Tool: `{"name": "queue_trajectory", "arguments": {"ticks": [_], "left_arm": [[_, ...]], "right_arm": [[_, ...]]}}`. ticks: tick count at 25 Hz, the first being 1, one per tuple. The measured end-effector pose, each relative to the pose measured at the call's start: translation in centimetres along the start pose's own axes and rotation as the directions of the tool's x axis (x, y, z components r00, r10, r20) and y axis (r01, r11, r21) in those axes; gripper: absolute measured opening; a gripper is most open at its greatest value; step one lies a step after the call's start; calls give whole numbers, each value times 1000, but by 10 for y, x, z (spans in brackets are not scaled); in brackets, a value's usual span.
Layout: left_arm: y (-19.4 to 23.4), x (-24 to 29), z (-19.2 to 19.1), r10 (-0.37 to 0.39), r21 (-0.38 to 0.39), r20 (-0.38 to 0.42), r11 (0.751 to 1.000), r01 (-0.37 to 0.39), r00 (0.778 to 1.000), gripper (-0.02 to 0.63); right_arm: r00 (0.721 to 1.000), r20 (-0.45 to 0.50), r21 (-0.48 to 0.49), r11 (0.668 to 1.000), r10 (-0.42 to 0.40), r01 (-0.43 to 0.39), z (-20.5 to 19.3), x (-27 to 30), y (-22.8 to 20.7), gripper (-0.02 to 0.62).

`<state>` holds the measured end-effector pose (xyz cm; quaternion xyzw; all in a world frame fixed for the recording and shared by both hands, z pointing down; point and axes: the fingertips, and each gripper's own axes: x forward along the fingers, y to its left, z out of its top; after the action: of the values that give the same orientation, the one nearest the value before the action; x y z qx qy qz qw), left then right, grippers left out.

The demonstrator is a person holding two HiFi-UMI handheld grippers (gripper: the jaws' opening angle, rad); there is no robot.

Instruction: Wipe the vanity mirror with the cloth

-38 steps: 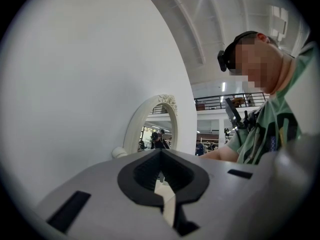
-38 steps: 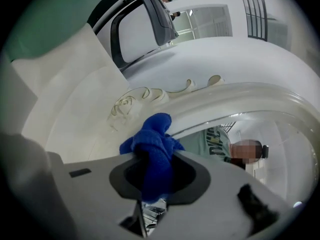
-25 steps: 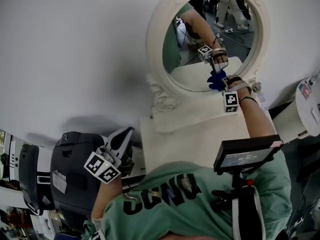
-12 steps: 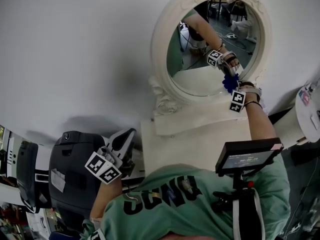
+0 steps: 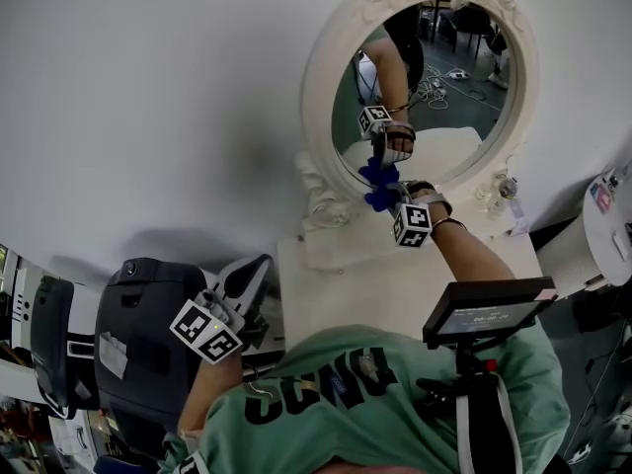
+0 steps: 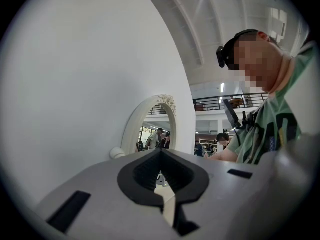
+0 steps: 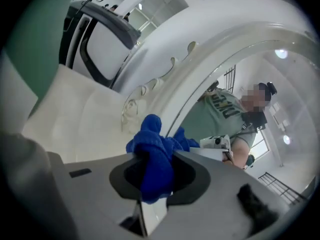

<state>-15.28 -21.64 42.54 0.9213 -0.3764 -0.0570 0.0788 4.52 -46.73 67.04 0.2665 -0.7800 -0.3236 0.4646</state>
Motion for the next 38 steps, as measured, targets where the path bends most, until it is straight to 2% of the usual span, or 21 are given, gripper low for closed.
{"name": "queue_trajectory", "arguments": {"ticks": [4, 8, 10, 12, 15, 17, 21, 23, 27, 30, 33, 35, 38], "left_arm": [[0, -6, 2, 22, 7, 4, 1000, -22, 1000, 6], [7, -13, -1, 43, 0, -1, 999, -43, 999, 6], [7, -11, -2, 40, -5, -2, 999, -40, 999, 6], [5, -8, -3, 29, -5, -3, 1000, -29, 1000, 6], [3, -9, -4, 23, 0, -10, 1000, -23, 1000, 6], [5, -10, -5, 29, -3, -14, 1000, -29, 999, 6], [3, -13, -3, 37, 2, -18, 999, -37, 999, 6], [1, -15, -1, 42, 10, -17, 999, -42, 999, 6], [4, -20, 3, 53, 19, -12, 998, -52, 999, 6], [4, -27, 3, 63, 21, -11, 998, -63, 998, 6], [3, -27, 1, 57, 18, -9, 998, -57, 998, 6], [1, -26, 0, 46, 14, -3, 999, -46, 999, 6], [-2, -26, -2, 27, 6, 16, 1000, -27, 1000, 6]], "right_arm": [[999, 33, 92, 996, -27, 24, 17, 9, -14, 72], [999, 19, 56, 998, -44, 43, 8, 12, -9, 71], [999, -28, 55, 998, -37, 39, -9, 17, -1, 71], [991, -134, 49, 999, -10, 16, -50, 20, 10, 69], [952, -307, 61, 998, -15, 35, -130, 7, 12, 67], [931, -363, 38, 998, -33, 50, -162, -4, 1, 67], [898, -435, -139, 990, -58, -3, -185, -19, -13, 67], [880, -469, -185, 983, -76, -13, -196, -26, -18, 67], [831, -541, -216, 976, -131, 13, -221, -41, -36, 67], [803, -578, -159, 985, -143, 61, -231, -48, -53, 67], [818, -568, -14, 995, -90, 100, -226, -56, -61, 69], [856, -509, 55, 989, -88, 134, -205, -67, -65, 69], [929, -351, 169, 968, -114, 183, -144, -92, -65, 69]]}}
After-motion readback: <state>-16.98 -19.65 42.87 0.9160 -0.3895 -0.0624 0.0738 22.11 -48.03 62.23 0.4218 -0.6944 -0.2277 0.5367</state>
